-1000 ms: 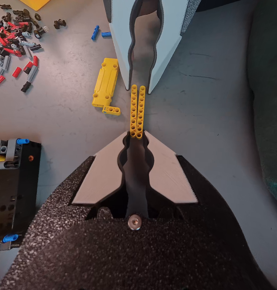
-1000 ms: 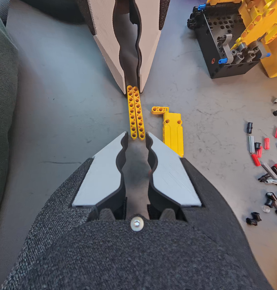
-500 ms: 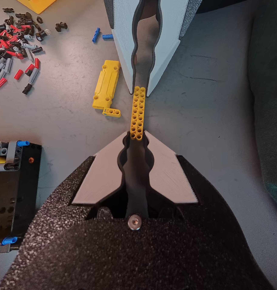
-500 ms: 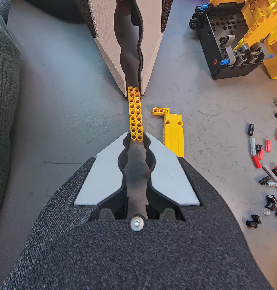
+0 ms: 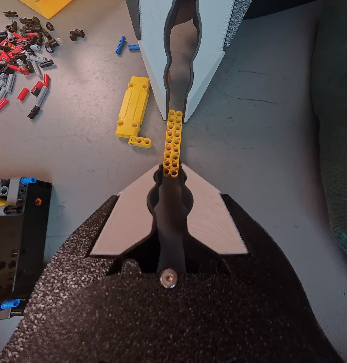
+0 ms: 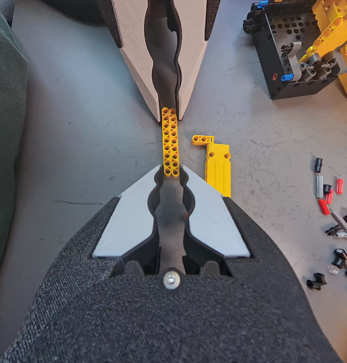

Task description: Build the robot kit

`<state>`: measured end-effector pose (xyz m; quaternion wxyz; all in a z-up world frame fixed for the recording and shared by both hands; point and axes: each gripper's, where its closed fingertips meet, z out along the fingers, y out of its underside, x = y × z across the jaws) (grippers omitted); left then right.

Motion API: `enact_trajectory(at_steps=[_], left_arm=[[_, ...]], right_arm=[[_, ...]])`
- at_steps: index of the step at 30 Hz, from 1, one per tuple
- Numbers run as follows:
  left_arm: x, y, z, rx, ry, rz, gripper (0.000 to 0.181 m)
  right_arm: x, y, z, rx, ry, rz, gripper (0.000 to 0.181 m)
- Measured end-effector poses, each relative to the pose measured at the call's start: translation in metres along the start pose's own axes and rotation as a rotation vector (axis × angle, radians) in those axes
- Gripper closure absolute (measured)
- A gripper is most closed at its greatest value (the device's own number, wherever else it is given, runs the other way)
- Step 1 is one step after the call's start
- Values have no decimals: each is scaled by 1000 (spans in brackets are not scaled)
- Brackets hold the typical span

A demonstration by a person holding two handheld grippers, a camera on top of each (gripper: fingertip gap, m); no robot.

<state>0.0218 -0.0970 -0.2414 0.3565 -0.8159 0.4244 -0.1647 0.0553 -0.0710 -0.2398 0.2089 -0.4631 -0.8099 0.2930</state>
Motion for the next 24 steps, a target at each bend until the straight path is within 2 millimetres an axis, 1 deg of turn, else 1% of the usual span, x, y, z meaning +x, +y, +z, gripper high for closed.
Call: enact_trajectory(at_steps=[3, 6, 9, 12, 17, 24], left_arm=[[-1, 0, -1, 4, -3, 2, 164], [-3, -1, -7, 21, -9, -5, 161], [-6, -1, -15, 35, -15, -8, 165], [-7, 6, -18, 8, -16, -2, 168], [-3, 11, -15, -25, 1, 14, 173], [-1, 11, -11, -28, 5, 23, 174]], right_arm=[[2, 0, 0, 3, 7, -6, 163], [2, 1, -3, 9, 12, -8, 162], [1, 2, -8, 18, -3, 3, 162], [-1, 6, -11, 8, -26, 8, 163], [-3, 10, -9, -11, -36, 7, 166], [-4, 8, -7, -9, -35, 6, 169]])
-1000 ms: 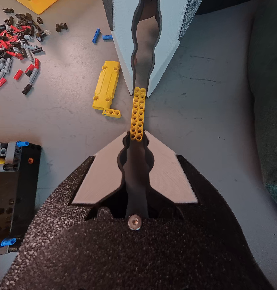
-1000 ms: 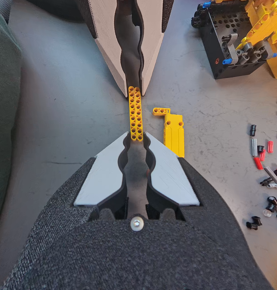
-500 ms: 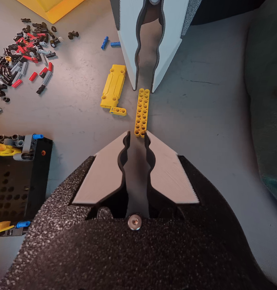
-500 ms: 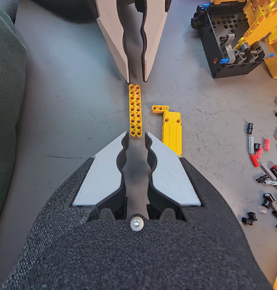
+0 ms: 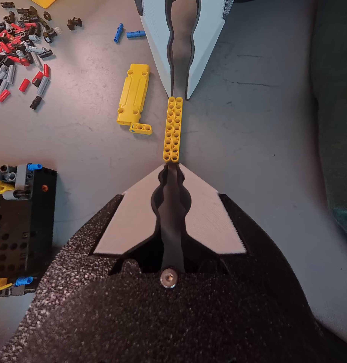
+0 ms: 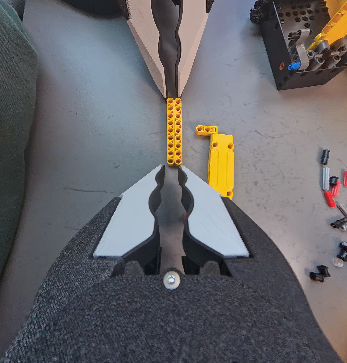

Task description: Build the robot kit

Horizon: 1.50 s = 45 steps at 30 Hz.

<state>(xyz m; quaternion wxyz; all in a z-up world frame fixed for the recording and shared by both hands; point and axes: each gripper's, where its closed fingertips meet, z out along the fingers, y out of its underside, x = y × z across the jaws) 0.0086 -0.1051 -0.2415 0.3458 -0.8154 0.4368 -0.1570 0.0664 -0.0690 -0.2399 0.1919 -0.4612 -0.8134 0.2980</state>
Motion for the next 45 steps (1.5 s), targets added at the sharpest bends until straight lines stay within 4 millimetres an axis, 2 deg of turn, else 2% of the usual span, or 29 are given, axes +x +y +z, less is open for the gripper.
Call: enact_trajectory(at_steps=[12, 17, 24, 28, 34, 37, 40, 45], left_arm=[[-1, 0, -1, 6, -1, -6, 172], [-3, -6, -4, 50, -1, -24, 159], [7, -12, 10, 38, 53, -11, 167], [21, -16, 12, 40, 112, 7, 167], [30, -20, 17, 34, 121, 41, 167], [34, -26, 13, 77, 152, 35, 161], [26, -41, 2, 192, 155, -36, 157], [-18, -48, -14, 315, 0, -217, 153]], right_arm=[[1, 1, -1, -1, 4, -2, 167], [-3, -2, -18, 71, -18, -6, 163], [3, -7, -38, 190, 4, -4, 157], [17, 0, -49, 197, 70, 15, 156], [58, 28, -70, 147, 267, 87, 156], [78, 40, -76, 116, 365, 137, 156], [83, 47, -75, 96, 384, 157, 156], [85, 48, -71, 86, 398, 154, 156]])
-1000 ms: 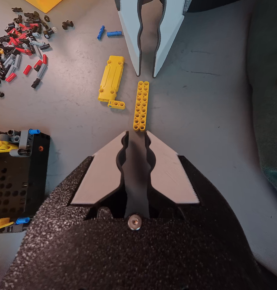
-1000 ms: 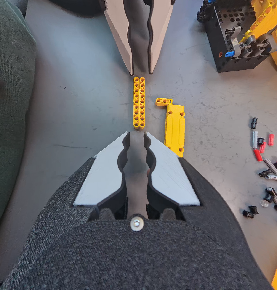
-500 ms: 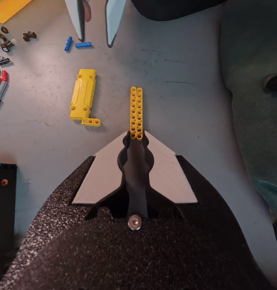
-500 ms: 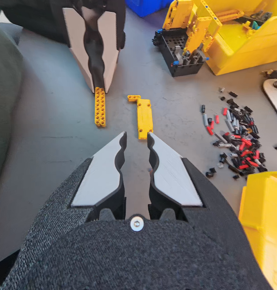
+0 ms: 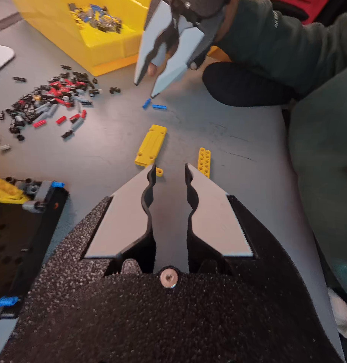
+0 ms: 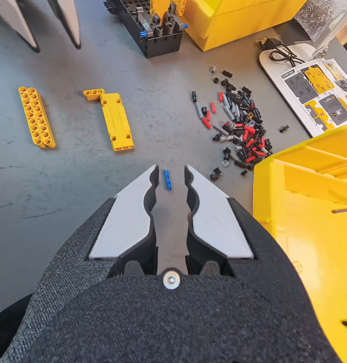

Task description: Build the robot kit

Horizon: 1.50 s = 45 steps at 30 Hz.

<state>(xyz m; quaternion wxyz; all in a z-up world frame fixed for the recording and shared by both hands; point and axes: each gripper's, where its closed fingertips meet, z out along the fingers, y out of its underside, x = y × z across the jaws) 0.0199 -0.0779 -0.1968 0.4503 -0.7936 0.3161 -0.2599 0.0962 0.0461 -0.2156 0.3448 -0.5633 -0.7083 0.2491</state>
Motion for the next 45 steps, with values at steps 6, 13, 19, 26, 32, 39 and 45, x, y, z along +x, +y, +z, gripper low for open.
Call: enact_trajectory(at_steps=[6, 13, 19, 26, 32, 39, 45], left_arm=[[-42, -40, -27, 290, -176, -78, 142], [-61, -82, -73, 654, -311, -31, 126], [-68, -100, -83, 778, -343, -21, 97], [-85, -104, -64, 651, -440, 56, 159], [-77, -85, -37, 457, -413, 162, 180], [-50, -62, -7, 309, -259, 164, 168], [-42, -48, 3, 212, -221, 175, 163]], right_arm=[[-6, -1, 1, 9, -35, -2, 152], [-14, -11, 7, 59, -54, -26, 144], [-36, -22, 11, 101, -147, -39, 158], [-34, -61, 23, 263, -107, 16, 167], [-36, -51, 29, 215, -83, -32, 178], [-55, -27, 36, 60, -168, -71, 149], [-57, -23, 44, -36, -181, -55, 152]])
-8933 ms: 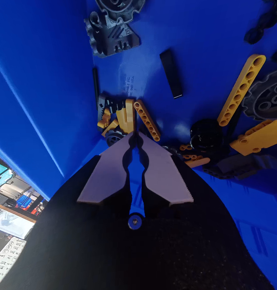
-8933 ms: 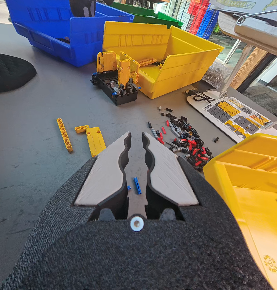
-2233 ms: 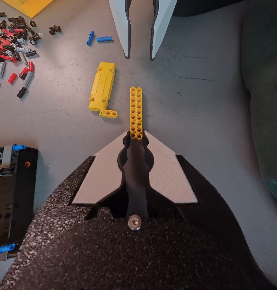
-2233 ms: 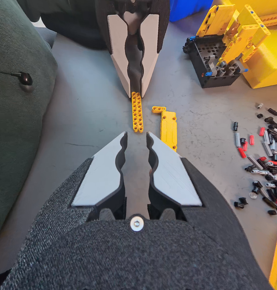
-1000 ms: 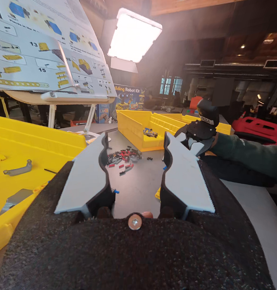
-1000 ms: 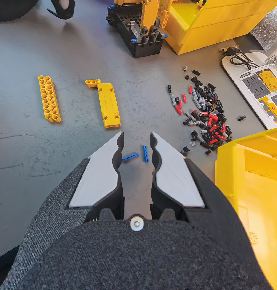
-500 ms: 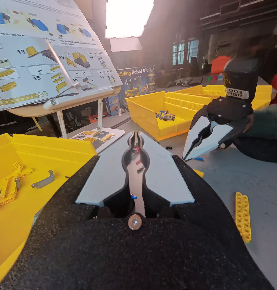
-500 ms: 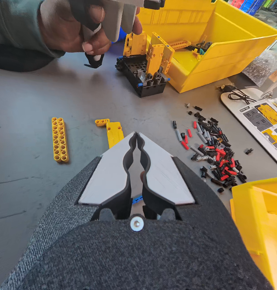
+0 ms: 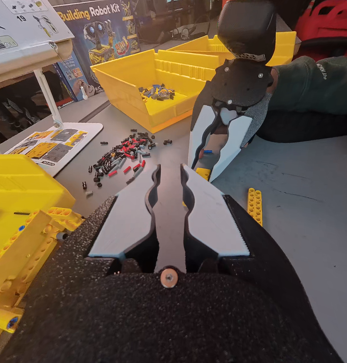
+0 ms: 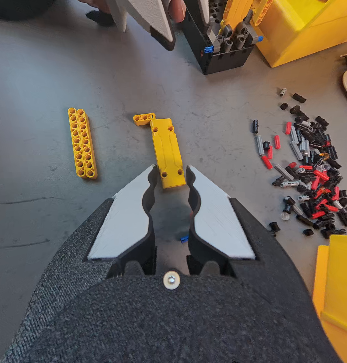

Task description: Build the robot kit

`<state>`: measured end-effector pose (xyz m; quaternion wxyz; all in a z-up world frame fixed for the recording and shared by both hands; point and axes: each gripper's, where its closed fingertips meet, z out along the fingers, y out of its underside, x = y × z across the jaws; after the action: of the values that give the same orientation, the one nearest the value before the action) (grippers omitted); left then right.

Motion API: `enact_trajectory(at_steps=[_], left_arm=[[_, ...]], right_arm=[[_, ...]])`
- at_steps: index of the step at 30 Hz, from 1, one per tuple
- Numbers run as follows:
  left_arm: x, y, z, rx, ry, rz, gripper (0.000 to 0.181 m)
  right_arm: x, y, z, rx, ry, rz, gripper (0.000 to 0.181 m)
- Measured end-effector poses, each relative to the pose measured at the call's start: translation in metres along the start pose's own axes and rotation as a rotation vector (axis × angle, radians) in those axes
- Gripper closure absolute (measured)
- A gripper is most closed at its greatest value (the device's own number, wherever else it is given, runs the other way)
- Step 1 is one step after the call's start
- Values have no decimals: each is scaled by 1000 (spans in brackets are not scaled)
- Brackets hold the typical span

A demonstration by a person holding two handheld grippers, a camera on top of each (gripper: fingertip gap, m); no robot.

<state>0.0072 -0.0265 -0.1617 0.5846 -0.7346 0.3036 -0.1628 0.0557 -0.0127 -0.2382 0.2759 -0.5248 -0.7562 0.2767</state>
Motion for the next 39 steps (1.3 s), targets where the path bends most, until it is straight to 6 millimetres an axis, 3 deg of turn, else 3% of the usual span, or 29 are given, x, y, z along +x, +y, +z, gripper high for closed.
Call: enact_trajectory(at_steps=[6, 10, 13, 17, 23, 27, 30, 33, 39], left_arm=[[6, 10, -1, -66, 47, -65, 156], [17, 19, -2, -126, 152, -237, 132], [19, 8, -7, -65, 238, -418, 125], [20, -9, -15, 41, 336, -558, 138], [30, -15, -14, 74, 354, -510, 166], [31, -15, -14, 72, 327, -461, 170], [28, -11, -14, 61, 295, -419, 175], [28, -9, -15, 45, 270, -357, 175], [46, -6, -13, 10, 291, -200, 175]], right_arm=[[-3, -3, -1, -15, 52, -108, 157], [-5, -31, -9, 145, 143, -241, 157], [-6, -55, -25, 287, 237, -352, 157], [-8, -75, -41, 394, 364, -461, 157], [-10, -87, -51, 439, 473, -557, 157], [-9, -84, -48, 420, 479, -570, 157], [-10, -79, -45, 416, 426, -524, 165], [-13, -77, -45, 437, 336, -419, 158], [-21, -72, -45, 462, 146, -239, 151]])
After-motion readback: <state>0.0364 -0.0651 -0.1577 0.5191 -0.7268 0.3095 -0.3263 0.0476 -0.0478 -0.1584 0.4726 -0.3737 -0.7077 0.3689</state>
